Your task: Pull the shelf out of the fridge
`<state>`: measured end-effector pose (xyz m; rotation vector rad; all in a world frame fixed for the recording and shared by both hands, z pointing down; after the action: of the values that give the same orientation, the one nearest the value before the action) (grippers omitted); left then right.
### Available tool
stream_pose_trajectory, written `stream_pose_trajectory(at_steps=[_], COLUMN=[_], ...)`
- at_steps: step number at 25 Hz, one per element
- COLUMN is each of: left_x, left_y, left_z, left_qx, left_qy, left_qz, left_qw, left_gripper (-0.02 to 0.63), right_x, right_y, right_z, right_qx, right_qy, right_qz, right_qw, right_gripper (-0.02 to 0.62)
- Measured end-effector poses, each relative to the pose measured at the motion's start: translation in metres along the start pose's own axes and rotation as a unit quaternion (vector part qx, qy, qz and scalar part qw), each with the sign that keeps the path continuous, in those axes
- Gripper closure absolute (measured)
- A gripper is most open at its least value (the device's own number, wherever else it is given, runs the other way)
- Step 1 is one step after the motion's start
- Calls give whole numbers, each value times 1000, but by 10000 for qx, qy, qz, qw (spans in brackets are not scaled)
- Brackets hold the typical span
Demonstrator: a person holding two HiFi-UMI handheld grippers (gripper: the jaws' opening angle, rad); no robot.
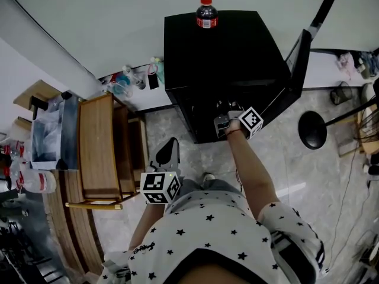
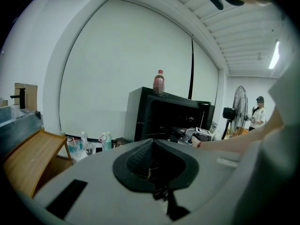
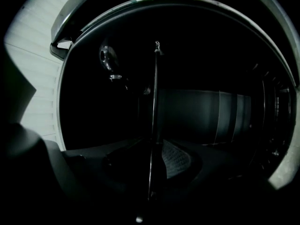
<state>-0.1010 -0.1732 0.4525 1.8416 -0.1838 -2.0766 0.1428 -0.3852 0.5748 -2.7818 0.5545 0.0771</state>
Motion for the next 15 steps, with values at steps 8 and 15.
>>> stream_pose_trajectory(at_steps=[8,15], left_x=[-3,-5], left_y=[-7,-16], left_z=[8,13], left_qx=[190,283], left_qy=[-71,-91], left_qz=[-29,-47], left_qw=[9998,9995], left_gripper=[594,594], right_x=[1,0], right_y=[17,17], right_z=[-5,-5], right_qx=[-231,-321], right_qy=[89,198], right_qz=[-188,-225], right_qw=[9995,9990], right_gripper=[575,583])
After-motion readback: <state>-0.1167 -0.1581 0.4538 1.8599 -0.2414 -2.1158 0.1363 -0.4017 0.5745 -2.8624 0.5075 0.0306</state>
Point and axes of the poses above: the fingertips, and each gripper's own axes: y forward along the fingers, z to its left, x out of its top, the point moved 8 cm from there along -y, backward along the fingers, and after that the axes turned 9 degrees about x, right-handed, at the moved point
